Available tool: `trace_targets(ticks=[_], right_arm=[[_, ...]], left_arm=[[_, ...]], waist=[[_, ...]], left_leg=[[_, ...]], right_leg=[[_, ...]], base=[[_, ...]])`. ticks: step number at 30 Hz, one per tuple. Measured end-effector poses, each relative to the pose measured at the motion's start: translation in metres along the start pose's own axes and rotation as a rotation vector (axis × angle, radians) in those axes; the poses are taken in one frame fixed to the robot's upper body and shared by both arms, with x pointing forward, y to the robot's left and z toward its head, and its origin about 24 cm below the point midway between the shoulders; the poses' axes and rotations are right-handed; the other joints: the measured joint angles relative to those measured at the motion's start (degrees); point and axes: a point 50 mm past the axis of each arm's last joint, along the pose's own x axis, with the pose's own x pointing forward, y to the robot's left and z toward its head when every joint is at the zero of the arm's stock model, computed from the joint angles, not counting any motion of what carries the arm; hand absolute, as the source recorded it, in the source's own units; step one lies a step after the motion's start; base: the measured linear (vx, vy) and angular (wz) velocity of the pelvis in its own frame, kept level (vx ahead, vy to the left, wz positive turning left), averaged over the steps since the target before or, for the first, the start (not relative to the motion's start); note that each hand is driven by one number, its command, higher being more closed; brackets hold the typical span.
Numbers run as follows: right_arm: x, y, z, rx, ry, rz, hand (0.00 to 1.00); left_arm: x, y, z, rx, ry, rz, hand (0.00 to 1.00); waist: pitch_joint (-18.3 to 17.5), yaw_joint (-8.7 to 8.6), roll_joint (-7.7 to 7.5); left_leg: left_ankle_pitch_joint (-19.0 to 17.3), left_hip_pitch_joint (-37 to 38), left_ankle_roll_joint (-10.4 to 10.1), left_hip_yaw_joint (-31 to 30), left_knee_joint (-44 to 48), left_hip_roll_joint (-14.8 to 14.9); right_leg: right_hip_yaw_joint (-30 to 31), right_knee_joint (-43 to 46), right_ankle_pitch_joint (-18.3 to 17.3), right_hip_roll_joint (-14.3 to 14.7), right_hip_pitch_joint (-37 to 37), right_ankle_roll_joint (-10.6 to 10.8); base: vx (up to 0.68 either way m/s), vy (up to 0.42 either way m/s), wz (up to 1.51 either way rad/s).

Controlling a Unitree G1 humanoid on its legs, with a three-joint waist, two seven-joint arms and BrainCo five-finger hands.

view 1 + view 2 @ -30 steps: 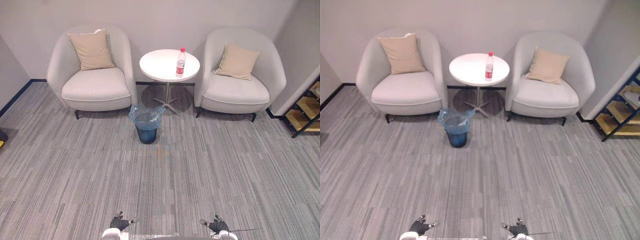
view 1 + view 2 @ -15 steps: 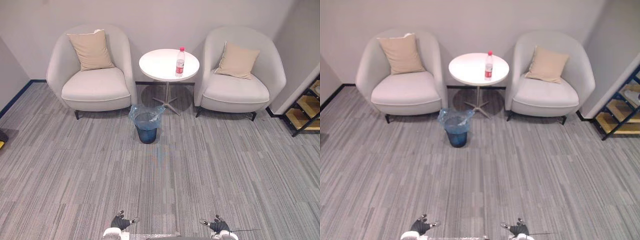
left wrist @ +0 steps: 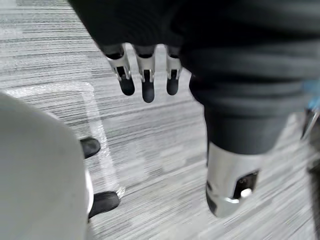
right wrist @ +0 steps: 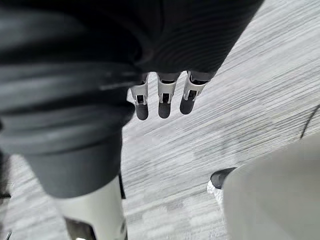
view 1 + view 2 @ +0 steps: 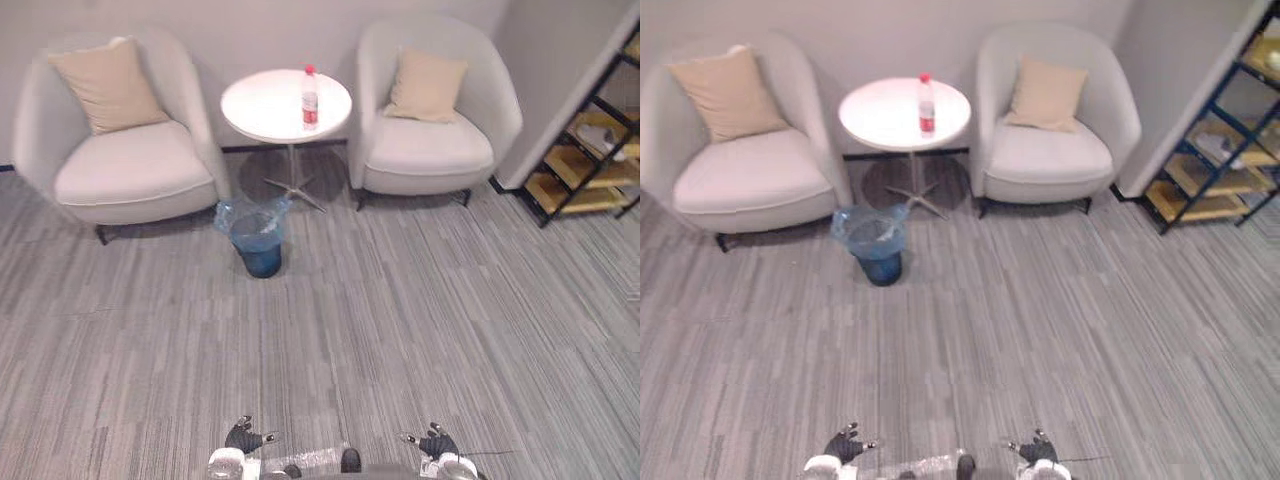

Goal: Gather rubbish on tea table into small bin, then transfer packed bag to large trash can.

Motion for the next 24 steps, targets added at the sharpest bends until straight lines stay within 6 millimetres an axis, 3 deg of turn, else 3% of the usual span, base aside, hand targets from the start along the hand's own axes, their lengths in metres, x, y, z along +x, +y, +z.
trace_targets(ticks=[3,5,6,7,10,14,16,17,18,19,22,23,24], right_arm=[[0.0,-0.001,0.002,0.002,-0.008,-0.002,0.0],[0.0,0.0,0.004,0.007,-0.019,-0.002,0.0],[0.0,-0.001,0.004,0.011,-0.022,-0.007,0.0],[0.0,-0.001,0.006,0.014,-0.029,-0.008,0.0],[0.001,-0.005,0.01,0.041,-0.043,-0.028,0.0],[0.001,-0.003,0.014,0.055,-0.061,-0.028,0.0],[0.001,-0.002,0.015,0.054,-0.063,-0.028,0.0],[0.001,-0.003,0.015,0.052,-0.061,-0.031,0.0],[0.001,-0.003,0.015,0.05,-0.061,-0.033,0.0],[0.001,0.005,0.013,0.052,-0.051,-0.013,0.0],[0.0,0.014,0.012,0.064,-0.046,0.008,0.0],[-0.001,0.016,0.012,0.064,-0.046,0.013,0.0],[-0.001,0.017,0.014,0.064,-0.056,0.018,0.0]], left_arm=[[0.001,0.0,0.002,0.001,-0.003,0.0,0.0],[0.002,0.002,0.008,-0.002,-0.019,0.005,0.0],[0.004,0.004,0.015,-0.036,-0.038,0.019,0.0],[0.004,0.004,0.019,-0.071,-0.054,0.027,0.0],[0.004,0.002,0.023,-0.112,-0.069,0.036,0.0],[0.004,0.002,0.029,-0.117,-0.092,0.041,0.0],[0.004,0.0,0.032,-0.12,-0.103,0.037,0.0],[0.004,-0.001,0.032,-0.122,-0.104,0.035,0.0],[0.004,0.0,0.033,-0.122,-0.107,0.036,0.0],[0.004,0.003,0.035,-0.117,-0.122,0.043,0.0],[0.005,0.009,0.036,-0.116,-0.127,0.057,0.0],[0.005,0.009,0.034,-0.117,-0.119,0.059,0.0],[0.004,0.009,0.031,-0.115,-0.109,0.057,0.0]], waist=[[0.36,-0.07,0.23],[1.31,-0.14,0.05],[2.15,0.1,-0.08],[2.93,0.46,0.74],[4.13,0.81,1.8],[4.35,1.56,1.58],[4.45,2.47,1.47],[4.42,3.06,1.48],[4.44,3.27,1.31],[4.26,3.31,-0.16],[3.79,3.68,-1.83],[3.57,3.79,-2.17],[3.49,3.75,-2.2]], left_leg=[[-3.12,-1.81,-1.57,-0.36,5.15,1.74],[-5.18,-5.55,-2.96,-0.09,14.55,3.12],[-5.63,-10.37,-2.91,0.15,26.24,4.74],[-5.01,-13.94,-2.9,0.19,35.71,6.64],[-6.96,-17.96,-3.08,0.01,43.91,8.99],[-6.92,-22.87,-2.8,-0.02,35.73,6.84],[-3.03,-23.67,-1.99,-1.87,22.0,3.49],[2.3,-22.96,-1.57,-4.05,16.42,1.84],[3.94,-22.57,-0.76,-4.37,16.12,1.41],[2.0,-22.52,0.84,-3.32,16.91,0.09],[-0.52,-21.85,2.49,-1.38,19.17,-0.45],[-2.0,-18.75,3.26,-0.14,18.2,-0.88],[-3.04,-15.58,3.61,0.84,15.96,-1.27]], right_leg=[[-2.43,1.41,-1.92,0.34,0.2,-0.73],[-2.98,1.8,-2.72,0.43,1.01,-1.81],[-2.96,1.72,-2.66,0.41,2.71,-2.24],[-2.84,1.89,-2.77,0.79,4.02,-2.47],[-0.41,1.66,-3.87,0.79,7.75,-3.94],[1.84,0.04,-5.62,-1.77,9.86,-2.75],[3.44,-1.53,-6.65,-3.62,10.76,-1.08],[4.48,-1.87,-7.63,-4.14,11.38,0.23],[4.87,-2.06,-7.88,-4.3,11.39,0.63],[5.65,-1.98,-8.03,-5.7,11.39,1.0],[5.73,3.41,-8.12,-7.25,10.05,2.01],[6.06,12.82,-8.33,-7.79,6.83,2.92],[5.88,24.31,-6.97,-8.75,2.13,6.92]], base=[[0.14,-0.103,0.13],[0.2,-0.143,0.18],[0.28,-0.149,-0.03],[0.29,-0.12,-0.11],[0.21,0.018,-0.36],[0.24,0.125,-0.36],[0.3,0.22,-0.41],[0.26,0.203,-0.35],[0.32,0.244,-0.32],[0.34,0.219,-0.18],[0.35,0.188,-0.21],[0.46,0.226,-0.5],[0.51,0.253,-0.58]])
